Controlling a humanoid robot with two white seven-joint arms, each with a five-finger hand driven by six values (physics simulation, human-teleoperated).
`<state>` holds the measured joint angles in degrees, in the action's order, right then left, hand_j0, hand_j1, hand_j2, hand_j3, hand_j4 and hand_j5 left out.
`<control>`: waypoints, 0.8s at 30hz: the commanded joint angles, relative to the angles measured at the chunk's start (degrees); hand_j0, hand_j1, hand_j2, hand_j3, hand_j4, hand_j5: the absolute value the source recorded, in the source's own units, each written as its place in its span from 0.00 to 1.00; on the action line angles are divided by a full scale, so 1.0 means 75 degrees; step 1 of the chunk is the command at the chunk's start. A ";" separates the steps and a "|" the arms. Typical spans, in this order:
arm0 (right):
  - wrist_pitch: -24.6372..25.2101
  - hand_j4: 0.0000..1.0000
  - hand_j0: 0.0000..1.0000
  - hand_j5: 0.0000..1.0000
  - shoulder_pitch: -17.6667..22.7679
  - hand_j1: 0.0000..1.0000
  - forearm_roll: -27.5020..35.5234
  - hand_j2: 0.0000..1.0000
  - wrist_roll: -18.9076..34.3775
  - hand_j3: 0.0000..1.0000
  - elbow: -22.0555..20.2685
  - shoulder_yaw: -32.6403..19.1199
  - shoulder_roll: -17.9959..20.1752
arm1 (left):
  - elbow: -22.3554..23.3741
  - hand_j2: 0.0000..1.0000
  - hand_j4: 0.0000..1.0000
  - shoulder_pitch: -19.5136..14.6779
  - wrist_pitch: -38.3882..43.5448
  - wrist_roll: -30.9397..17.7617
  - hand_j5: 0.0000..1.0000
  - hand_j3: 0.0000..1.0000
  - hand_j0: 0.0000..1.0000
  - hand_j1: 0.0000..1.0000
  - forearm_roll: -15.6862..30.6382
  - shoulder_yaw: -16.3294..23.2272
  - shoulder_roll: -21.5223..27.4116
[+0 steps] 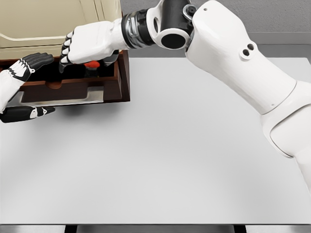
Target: Open the cabinet drawer with left arm, and place a switch into the drawer with right arm
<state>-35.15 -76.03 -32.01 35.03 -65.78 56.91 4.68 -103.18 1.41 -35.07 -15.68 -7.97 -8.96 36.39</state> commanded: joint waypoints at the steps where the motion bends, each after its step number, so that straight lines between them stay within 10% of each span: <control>1: 0.0020 1.00 1.00 1.00 0.0000 1.00 0.0015 1.00 -0.0004 1.00 -0.0007 -0.0018 0.0033 | -0.0001 1.00 1.00 0.0000 0.0009 0.0004 1.00 1.00 1.00 1.00 0.0055 0.0000 0.0000; 5: 0.0020 1.00 1.00 1.00 0.0093 1.00 0.0108 1.00 -0.0004 1.00 -0.0685 -0.0100 0.0442 | -0.0001 1.00 1.00 0.0000 0.0009 0.0004 1.00 1.00 1.00 1.00 0.0055 -0.0047 0.0000; 10: 0.0020 1.00 1.00 1.00 0.1698 1.00 0.0167 1.00 -0.0004 1.00 -0.4658 -0.0755 0.3992 | -0.0001 1.00 1.00 0.0000 0.0009 0.0004 1.00 1.00 1.00 1.00 0.0055 -0.0047 -0.0011; 15: 0.0020 1.00 1.00 1.00 0.4628 1.00 0.0167 1.00 -0.0004 1.00 -0.4659 -0.4646 0.5587 | -0.0001 1.00 1.00 0.0000 0.0009 0.0004 1.00 1.00 1.00 1.00 0.0055 -0.0035 -0.0011; 24: 0.0020 1.00 1.00 1.00 0.6164 1.00 0.0155 1.00 -0.0004 1.00 -0.3780 -0.5854 0.5892 | -0.0001 1.00 1.00 0.0012 0.0009 0.0004 1.00 1.00 1.00 1.00 0.0031 -0.0035 -0.0117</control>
<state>-35.18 -29.53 -31.16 35.03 -94.70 14.87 48.29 -103.17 1.49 -35.08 -15.68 -8.12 -9.26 35.58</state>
